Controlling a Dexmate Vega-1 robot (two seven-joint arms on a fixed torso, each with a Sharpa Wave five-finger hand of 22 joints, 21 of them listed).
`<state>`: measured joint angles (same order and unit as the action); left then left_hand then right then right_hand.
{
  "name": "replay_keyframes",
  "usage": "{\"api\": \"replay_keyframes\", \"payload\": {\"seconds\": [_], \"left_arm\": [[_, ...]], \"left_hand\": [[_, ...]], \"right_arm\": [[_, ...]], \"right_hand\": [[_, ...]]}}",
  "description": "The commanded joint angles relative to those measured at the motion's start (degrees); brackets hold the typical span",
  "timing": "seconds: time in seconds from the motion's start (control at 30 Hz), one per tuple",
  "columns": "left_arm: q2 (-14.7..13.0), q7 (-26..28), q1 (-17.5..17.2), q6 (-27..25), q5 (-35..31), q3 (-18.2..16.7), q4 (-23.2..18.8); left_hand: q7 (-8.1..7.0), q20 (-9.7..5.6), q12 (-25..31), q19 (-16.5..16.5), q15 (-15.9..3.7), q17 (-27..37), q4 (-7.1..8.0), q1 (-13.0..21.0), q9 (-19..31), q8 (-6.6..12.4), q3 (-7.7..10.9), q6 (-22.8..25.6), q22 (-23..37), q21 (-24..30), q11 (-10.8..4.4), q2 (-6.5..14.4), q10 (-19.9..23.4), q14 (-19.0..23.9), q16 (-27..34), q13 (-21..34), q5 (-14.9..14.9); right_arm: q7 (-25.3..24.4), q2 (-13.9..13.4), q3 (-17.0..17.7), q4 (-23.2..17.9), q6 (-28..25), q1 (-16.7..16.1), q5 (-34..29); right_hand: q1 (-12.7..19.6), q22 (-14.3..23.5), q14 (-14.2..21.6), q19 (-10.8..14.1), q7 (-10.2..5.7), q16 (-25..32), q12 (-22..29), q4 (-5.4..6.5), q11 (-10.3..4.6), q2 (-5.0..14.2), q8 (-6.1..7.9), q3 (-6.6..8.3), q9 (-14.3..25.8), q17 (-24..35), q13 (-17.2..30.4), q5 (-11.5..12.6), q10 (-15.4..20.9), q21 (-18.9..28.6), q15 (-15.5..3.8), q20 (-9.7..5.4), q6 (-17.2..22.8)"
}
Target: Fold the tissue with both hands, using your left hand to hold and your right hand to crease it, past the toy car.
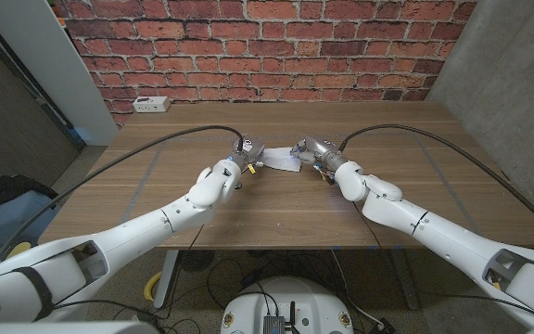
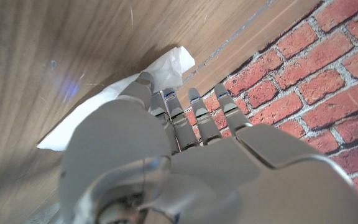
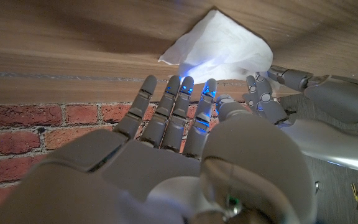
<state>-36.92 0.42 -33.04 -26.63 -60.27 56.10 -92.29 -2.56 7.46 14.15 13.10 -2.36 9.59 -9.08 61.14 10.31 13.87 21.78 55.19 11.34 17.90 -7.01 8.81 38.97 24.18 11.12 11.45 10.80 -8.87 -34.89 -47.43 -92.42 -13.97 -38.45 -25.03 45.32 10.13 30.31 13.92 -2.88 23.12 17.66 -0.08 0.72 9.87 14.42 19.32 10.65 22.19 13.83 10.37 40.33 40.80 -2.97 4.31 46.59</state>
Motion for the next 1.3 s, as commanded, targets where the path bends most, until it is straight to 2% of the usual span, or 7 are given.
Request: {"api": "replay_keyframes", "payload": {"seconds": [0.03, 0.43, 0.77, 1.1, 1.13, 1.2, 1.3], "left_arm": [[-1.4, 1.5, 0.2, 1.3, -8.6, 1.9, -0.9], [-5.2, 3.2, 1.4, 9.0, -17.8, 2.5, -2.6], [-8.1, 6.2, 3.8, 16.1, -30.1, 3.6, -3.6], [-9.9, 7.9, 5.4, 19.9, -40.2, 3.8, -4.4], [-9.9, 7.4, 5.4, 19.9, -41.1, 3.8, -4.6], [-9.8, 6.6, 5.1, 19.7, -42.6, 3.7, -4.6], [-9.6, 5.4, 4.5, 19.3, -43.5, 3.3, -4.6]], "left_hand": [[-0.34, -0.52, -0.4, 0.4, -3.83, 0.2, 0.27, -0.9, 0.3, -0.26, 0.06, 0.8, 0.2, 0.5, 0.09, -0.4, -0.3, 0.0, -0.2, 0.1, 0.0], [-0.42, -1.43, -0.1, 1.2, -5.40, 0.2, 0.34, -1.6, 0.3, -0.58, 0.26, 2.8, 0.3, 0.8, -0.81, -0.7, 1.3, 1.4, -0.1, 0.1, -0.1], [-1.67, -2.21, -0.3, 1.4, -6.27, 0.2, 0.37, -2.1, 0.3, -0.91, 0.25, 3.6, 0.3, 0.9, -1.28, -1.0, 1.3, 1.3, -0.4, 0.1, -0.2], [-2.52, -3.03, -0.5, 1.2, -7.25, 0.2, 0.42, -2.7, 0.3, -1.09, 0.08, 4.6, 0.2, 0.9, -1.91, -1.4, 1.4, 1.1, -0.6, 0.1, -0.3], [-2.53, -3.27, -0.4, 1.1, -7.51, 0.1, 0.32, -2.6, 0.3, -1.00, 0.12, 5.1, 0.2, 0.8, -2.01, -1.5, 1.5, 0.9, -0.7, 0.1, -0.3], [-1.97, -3.61, -0.3, 1.1, -7.89, 0.1, -0.04, -2.4, 0.4, -0.89, 0.10, 6.3, 0.2, 0.8, -2.54, -1.7, 2.1, 0.8, -0.7, 0.1, -0.2], [-1.65, -4.07, -0.3, 0.9, -8.28, 0.1, -0.37, -2.1, 0.4, -0.79, 0.04, 7.6, 0.2, 0.8, -2.99, -2.0, 2.4, 0.6, -0.7, 0.1, -0.1]], "right_arm": [[2.6, -1.2, -1.5, -3.0, -4.1, -0.4, -3.5], [4.6, -1.0, -2.4, -2.1, -3.5, 0.6, -4.5], [6.1, -1.0, -3.2, -2.1, -4.3, 1.3, -6.5], [5.5, -1.0, -3.9, -3.4, -6.8, 1.0, -9.8], [5.1, -1.0, -3.8, -3.6, -7.2, 0.7, -10.1], [2.7, -0.6, -3.3, -4.0, -7.9, -0.3, -10.7], [-1.8, 0.1, -2.7, -4.3, -9.4, -1.8, -12.3]], "right_hand": [[0.1, 0.2, -1.2, -0.6, -1.11, -1.0, -0.8, -0.67, -0.50, -0.65, -0.83, 0.47, 0.1, -0.4, -0.2, -0.1, -0.8, -0.5, -2.69, 0.08, -0.7], [0.2, 0.1, -3.6, -1.4, -1.29, -2.2, -2.4, -1.53, -1.63, -0.39, -1.92, 1.13, 0.1, -0.7, -0.5, -0.1, -3.6, -1.1, -2.86, 0.05, -2.0], [0.3, 0.1, -3.8, -1.5, -1.60, -2.2, -2.6, -1.93, -2.25, -0.33, -2.22, 1.33, 0.1, -0.7, -0.7, -0.1, -3.7, -1.2, -3.00, 0.09, -2.4], [1.4, 0.1, -3.3, -1.7, -2.00, -1.7, -2.9, -4.05, -2.39, -1.65, -2.47, 1.39, 0.1, -0.6, -0.9, -0.2, -3.4, -1.5, -3.57, 0.42, -2.3], [1.5, 0.1, -3.7, -1.8, -1.55, -1.7, -3.3, -4.90, -1.87, -2.90, -3.14, 0.89, 0.1, -0.5, -0.9, -0.3, -4.2, -1.8, -3.52, 0.79, -3.8], [1.3, 0.1, -5.3, -2.7, -1.56, -2.2, -4.5, -5.41, -1.52, -2.96, -3.75, 0.78, 0.2, -0.3, -0.9, -0.1, -6.9, -2.3, -3.38, 1.16, -5.8], [0.7, 0.2, -8.1, -3.4, -1.91, -2.7, -5.9, -5.42, -1.88, -1.81, -3.91, 0.60, 0.3, 0.4, -0.9, 0.0, -10.7, -2.9, -3.38, 0.97, -7.5]]}}
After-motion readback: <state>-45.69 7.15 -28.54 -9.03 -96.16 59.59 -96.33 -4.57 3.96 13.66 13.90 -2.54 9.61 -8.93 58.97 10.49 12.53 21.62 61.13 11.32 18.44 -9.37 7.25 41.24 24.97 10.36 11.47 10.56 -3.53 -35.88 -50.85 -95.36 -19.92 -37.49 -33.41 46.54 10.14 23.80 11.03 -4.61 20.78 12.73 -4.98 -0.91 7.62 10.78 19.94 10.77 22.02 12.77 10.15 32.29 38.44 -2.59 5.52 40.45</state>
